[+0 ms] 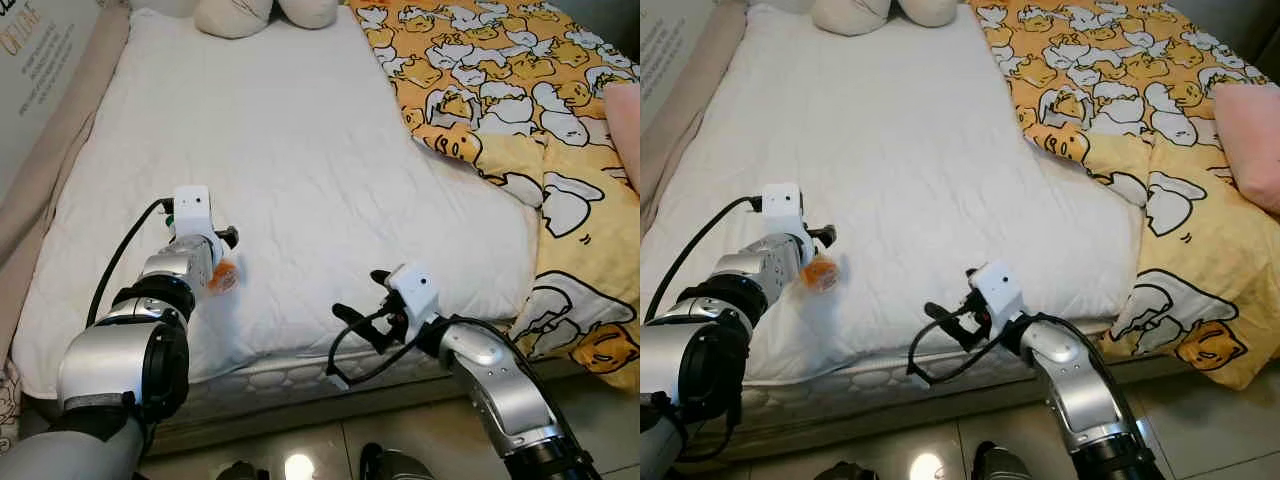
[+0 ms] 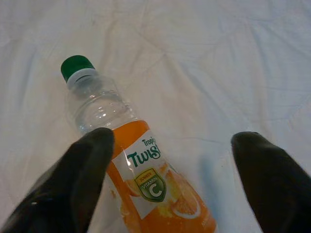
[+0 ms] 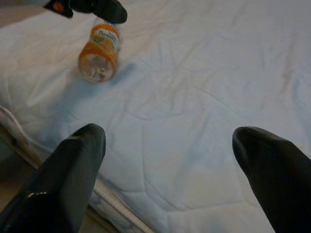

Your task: Clean up the room

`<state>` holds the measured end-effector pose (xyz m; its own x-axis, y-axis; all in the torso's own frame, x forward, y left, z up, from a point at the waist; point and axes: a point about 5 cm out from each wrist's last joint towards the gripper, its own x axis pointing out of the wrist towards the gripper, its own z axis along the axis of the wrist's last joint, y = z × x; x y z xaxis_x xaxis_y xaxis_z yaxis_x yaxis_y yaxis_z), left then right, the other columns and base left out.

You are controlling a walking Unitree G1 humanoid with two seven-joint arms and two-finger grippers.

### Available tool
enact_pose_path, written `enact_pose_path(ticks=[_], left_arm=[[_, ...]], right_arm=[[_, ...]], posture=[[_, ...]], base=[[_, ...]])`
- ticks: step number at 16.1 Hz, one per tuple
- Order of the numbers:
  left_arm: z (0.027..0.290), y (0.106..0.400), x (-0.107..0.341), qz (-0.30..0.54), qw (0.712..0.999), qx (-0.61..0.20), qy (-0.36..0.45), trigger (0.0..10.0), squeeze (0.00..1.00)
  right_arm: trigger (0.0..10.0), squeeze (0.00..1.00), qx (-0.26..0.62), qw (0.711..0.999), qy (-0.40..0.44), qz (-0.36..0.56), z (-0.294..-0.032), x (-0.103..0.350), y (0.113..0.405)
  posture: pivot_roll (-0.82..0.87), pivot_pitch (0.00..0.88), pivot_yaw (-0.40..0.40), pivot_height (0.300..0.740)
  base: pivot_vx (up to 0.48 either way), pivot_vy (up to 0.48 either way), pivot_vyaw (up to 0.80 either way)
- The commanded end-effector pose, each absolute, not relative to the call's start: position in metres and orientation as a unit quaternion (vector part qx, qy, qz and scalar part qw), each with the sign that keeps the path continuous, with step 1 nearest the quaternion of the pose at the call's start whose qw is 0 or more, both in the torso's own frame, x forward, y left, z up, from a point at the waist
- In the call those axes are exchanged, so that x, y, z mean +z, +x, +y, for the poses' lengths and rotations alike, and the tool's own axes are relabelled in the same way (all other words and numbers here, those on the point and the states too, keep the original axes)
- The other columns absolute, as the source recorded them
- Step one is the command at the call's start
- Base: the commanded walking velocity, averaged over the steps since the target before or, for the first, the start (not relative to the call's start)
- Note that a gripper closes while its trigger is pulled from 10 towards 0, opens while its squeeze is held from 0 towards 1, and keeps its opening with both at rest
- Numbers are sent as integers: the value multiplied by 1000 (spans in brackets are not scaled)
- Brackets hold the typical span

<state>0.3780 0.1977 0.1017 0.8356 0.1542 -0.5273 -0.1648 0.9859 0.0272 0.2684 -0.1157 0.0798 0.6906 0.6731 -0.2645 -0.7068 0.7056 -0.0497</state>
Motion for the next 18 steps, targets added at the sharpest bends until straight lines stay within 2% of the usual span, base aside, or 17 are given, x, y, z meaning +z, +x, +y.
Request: enact_pose_path(ticks=[1,3,8,9,10,15,16,18], left_arm=[[196,374,95,291,953,81,-1,10000,1000],[194,373,92,297,951,83,7,10000,1000],[193,364,77,322,943,79,24,10000,976],[193,362,73,329,940,82,23,10000,0],[193,358,67,339,937,86,8,10000,0],[188,351,57,356,930,89,-19,10000,0],[187,351,56,355,931,83,-11,0,0],[188,352,57,351,933,81,0,0,0]], right_arm=[[10000,0,387,911,-91,110,-115,78,266],[10000,0,405,895,-147,117,-115,63,257],[10000,0,396,902,-115,126,-112,57,254],[10000,0,392,905,-105,123,-111,58,255],[10000,0,385,912,-80,118,-109,61,257],[10000,0,388,910,-81,118,-108,60,255],[10000,0,387,911,-78,118,-107,61,255],[10000,0,385,913,-74,117,-107,61,255]], posture=[[-131,93,34,740],[-142,95,37,740],[-149,94,47,740],[-150,93,49,740],[-151,91,51,740],[-161,88,56,740],[-166,87,56,740],[-164,88,56,740]], base=[[0,0,0],[0,0,0],[0,0,0],[0,0,0],[0,0,0],[0,0,0],[0,0,0],[0,0,0]])
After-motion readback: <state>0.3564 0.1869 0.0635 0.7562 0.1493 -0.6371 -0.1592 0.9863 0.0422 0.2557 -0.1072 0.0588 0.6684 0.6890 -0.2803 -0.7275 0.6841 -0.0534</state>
